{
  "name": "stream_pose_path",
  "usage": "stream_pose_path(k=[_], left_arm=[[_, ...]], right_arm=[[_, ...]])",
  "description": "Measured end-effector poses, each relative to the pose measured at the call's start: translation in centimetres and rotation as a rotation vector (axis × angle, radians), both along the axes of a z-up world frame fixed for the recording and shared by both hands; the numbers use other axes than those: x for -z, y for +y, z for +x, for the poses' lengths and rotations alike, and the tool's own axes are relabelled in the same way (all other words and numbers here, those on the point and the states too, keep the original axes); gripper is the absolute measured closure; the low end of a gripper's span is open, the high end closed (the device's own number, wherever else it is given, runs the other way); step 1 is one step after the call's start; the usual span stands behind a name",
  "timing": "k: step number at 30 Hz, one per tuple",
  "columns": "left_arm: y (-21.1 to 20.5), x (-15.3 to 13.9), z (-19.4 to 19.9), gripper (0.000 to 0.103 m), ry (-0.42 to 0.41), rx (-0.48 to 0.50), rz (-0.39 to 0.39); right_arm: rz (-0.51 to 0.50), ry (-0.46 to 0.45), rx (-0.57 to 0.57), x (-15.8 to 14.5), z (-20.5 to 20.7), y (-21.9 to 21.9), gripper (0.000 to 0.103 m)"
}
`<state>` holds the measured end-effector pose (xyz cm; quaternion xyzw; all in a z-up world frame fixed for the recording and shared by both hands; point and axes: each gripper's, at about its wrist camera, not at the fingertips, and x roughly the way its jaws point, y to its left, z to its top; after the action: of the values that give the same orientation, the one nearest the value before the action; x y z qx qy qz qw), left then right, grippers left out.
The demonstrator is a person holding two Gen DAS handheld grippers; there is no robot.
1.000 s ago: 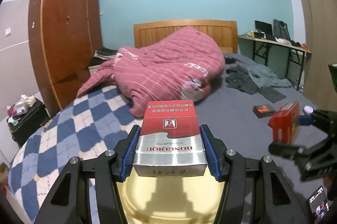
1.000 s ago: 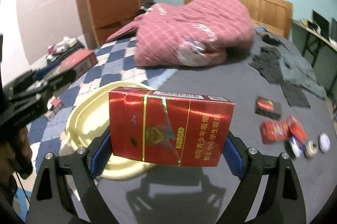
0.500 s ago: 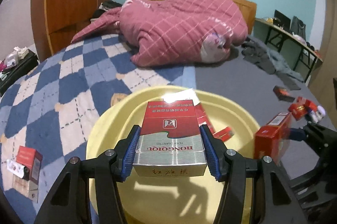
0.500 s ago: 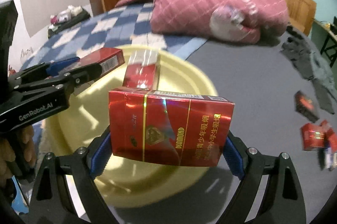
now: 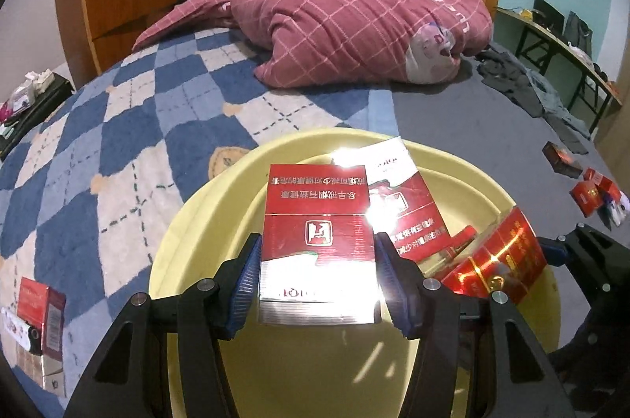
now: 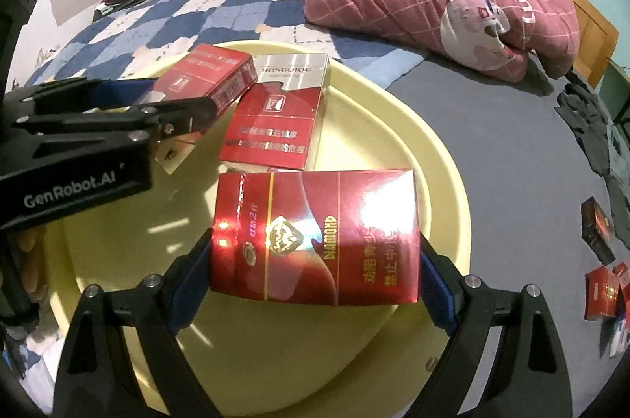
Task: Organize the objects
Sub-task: 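Open the left tool and the right tool to drop both packs into the basin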
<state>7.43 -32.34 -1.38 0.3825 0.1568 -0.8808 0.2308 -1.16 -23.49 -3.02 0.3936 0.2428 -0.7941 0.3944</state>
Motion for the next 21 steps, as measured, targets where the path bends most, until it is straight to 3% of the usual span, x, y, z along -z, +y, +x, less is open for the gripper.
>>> stream_pose_path(k=[21], left_arm=[[-0.83, 0.66, -0.41, 0.048, -0.056, -0.007, 0.043]], right_arm=[[0.008, 0.005, -0.009, 0.37, 0.00, -0.59, 0.012]])
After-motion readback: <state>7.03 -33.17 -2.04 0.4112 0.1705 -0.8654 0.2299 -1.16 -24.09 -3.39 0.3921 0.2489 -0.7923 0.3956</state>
